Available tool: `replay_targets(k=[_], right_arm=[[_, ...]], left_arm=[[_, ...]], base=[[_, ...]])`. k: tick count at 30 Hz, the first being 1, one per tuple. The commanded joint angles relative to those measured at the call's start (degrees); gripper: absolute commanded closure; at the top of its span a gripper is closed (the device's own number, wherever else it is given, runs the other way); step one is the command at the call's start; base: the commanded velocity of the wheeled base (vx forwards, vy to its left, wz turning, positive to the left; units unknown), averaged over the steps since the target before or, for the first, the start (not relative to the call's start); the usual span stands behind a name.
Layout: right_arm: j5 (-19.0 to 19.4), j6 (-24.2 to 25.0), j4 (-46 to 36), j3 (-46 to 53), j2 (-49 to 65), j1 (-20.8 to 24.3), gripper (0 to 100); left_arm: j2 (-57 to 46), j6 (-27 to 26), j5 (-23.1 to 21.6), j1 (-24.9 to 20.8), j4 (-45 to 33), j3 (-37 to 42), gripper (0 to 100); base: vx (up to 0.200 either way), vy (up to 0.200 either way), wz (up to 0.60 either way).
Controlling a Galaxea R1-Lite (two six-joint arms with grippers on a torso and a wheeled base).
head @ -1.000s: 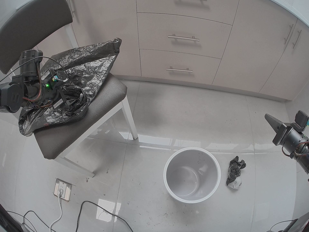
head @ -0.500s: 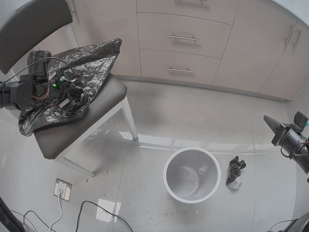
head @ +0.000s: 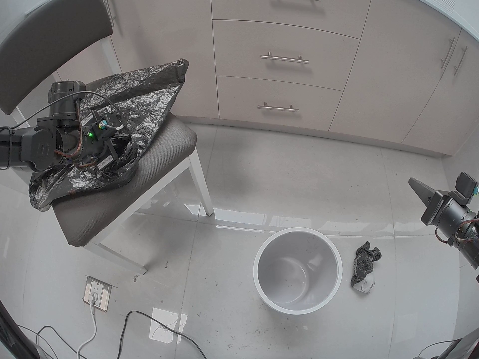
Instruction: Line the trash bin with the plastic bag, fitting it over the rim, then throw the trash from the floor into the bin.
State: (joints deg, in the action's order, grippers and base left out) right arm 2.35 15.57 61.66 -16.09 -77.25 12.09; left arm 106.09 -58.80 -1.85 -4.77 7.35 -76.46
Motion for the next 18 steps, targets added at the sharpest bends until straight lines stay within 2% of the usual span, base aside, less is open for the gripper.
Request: replay_targets(k=[1, 5, 9, 12, 13, 14, 15, 16, 18], right_arm=[[0.02, -0.01, 0.04, 0.01, 0.26, 0.04, 100], [0.02, -0.01, 0.04, 0.01, 0.26, 0.04, 100], [0.02, -0.01, 0.04, -0.08, 0.26, 0.04, 100], [-0.16, -0.01, 0.04, -0.26, 0.61, 0.04, 100], [-0.16, -0.01, 0.04, -0.26, 0.61, 0.04, 100], [-0.07, -0.01, 0.04, -0.08, 0.87, 0.04, 100], [-0.07, -0.01, 0.04, -0.08, 0.87, 0.04, 100], [-0.07, -0.01, 0.04, 0.1, 0.87, 0.04, 100], [-0.07, 0.08, 0.04, 0.18, 0.61, 0.04, 100]], left_arm=[[0.25, 0.17, 0.01, 0.2, 0.12, -0.09, 100], [0.08, 1.84, -0.17, 0.28, 0.12, -0.27, 100], [-0.36, 6.24, -0.34, -0.16, -0.14, -1.15, 100], [-0.63, 20.65, -1.14, -2.35, -0.14, -4.75, 100], [-0.63, 20.65, -1.14, -2.35, -0.14, -4.75, 100], [-1.59, 36.12, -2.1, -3.67, 0.21, -8.18, 100], [-1.94, 40.51, -1.93, -4.2, 0.3, -9.32, 100], [-2.38, 49.13, -1.57, -5.08, 0.47, -11.78, 100], [-3.09, 61.61, 0.27, -5.52, 0.56, -15.65, 100]], base=[[0.0, 0.0, 0.0], [0.0, 0.0, 0.0], [0.0, 0.0, 0.0], [0.0, 0.0, 0.0], [0.0, 0.0, 0.0], [0.0, 0.0, 0.0], [0.0, 0.0, 0.0], [0.0, 0.0, 0.0], [0.0, 0.0, 0.0]])
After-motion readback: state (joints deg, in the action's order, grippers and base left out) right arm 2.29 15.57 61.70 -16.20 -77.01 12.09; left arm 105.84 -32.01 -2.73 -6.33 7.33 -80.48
